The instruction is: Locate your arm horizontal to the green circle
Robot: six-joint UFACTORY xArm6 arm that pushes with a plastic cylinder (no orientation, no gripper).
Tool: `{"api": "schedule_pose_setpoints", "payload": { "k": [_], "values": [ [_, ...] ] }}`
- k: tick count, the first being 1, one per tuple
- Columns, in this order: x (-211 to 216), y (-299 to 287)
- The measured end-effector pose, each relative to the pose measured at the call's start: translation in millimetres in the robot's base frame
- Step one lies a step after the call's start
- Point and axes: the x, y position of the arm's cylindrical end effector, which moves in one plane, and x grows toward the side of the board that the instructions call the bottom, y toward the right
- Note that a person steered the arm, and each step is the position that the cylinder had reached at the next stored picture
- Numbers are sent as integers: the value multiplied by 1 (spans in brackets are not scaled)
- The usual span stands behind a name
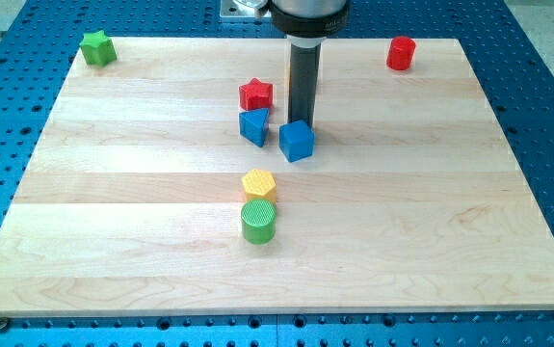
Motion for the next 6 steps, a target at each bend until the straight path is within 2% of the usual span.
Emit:
{"api": "schedule_pose_setpoints", "payload": {
  "k": [1,2,3,4,5,6],
  "values": [
    [10,44],
    [46,97],
    [107,79],
    [119,113],
    [150,159],
    [162,142]
  ]
}}
